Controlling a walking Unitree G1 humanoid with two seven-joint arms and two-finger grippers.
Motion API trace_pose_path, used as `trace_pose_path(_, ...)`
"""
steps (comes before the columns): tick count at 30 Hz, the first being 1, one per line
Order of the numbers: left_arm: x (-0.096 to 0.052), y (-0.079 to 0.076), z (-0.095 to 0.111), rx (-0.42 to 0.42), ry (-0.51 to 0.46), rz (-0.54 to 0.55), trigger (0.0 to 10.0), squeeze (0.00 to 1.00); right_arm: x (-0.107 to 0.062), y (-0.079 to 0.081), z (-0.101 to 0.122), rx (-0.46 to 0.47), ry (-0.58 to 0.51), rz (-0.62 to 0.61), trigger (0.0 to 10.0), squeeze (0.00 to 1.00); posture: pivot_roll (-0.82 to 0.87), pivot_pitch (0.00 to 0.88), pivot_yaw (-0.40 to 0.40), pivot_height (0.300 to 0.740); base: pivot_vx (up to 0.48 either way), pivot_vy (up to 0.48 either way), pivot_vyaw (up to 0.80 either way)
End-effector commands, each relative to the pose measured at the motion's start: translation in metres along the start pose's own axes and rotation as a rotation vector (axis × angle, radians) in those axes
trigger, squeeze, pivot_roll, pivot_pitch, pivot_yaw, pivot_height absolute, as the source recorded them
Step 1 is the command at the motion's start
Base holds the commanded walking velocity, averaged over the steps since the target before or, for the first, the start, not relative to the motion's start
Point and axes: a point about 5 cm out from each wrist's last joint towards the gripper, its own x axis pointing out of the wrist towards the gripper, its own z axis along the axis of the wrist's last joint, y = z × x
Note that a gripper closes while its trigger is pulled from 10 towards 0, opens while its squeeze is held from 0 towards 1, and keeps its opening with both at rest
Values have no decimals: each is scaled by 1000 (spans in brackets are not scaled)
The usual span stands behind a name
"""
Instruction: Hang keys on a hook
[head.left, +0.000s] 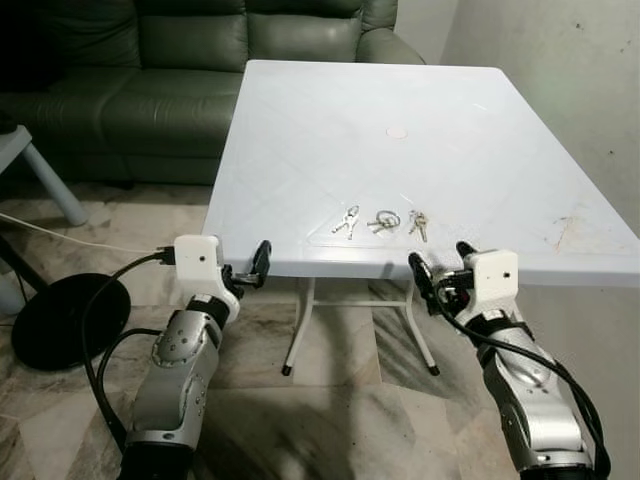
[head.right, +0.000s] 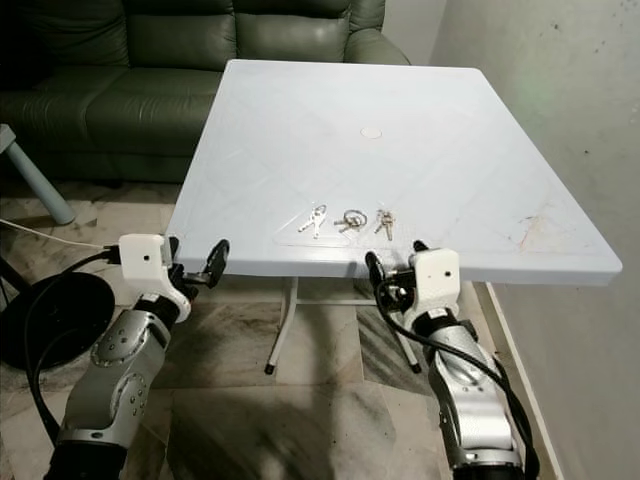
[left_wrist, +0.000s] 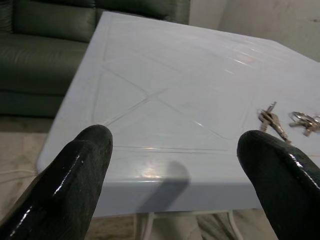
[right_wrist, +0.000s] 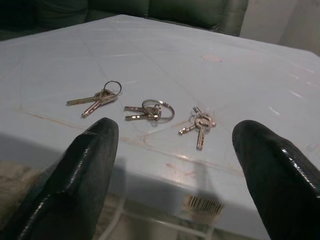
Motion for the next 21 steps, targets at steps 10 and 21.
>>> trace_pose_path(10, 0, -26, 0, 25, 9, -135, 10000, 0, 27, -2, 4, -41, 19, 64, 10000, 0, 1, 92, -26, 740, 0, 0, 0)
trace_pose_path(21, -11, -38, -2, 28, 30, -201, 10000, 0, 51, 19, 9, 53, 3, 207, 10000, 0, 28, 136, -22, 740, 0, 0, 0)
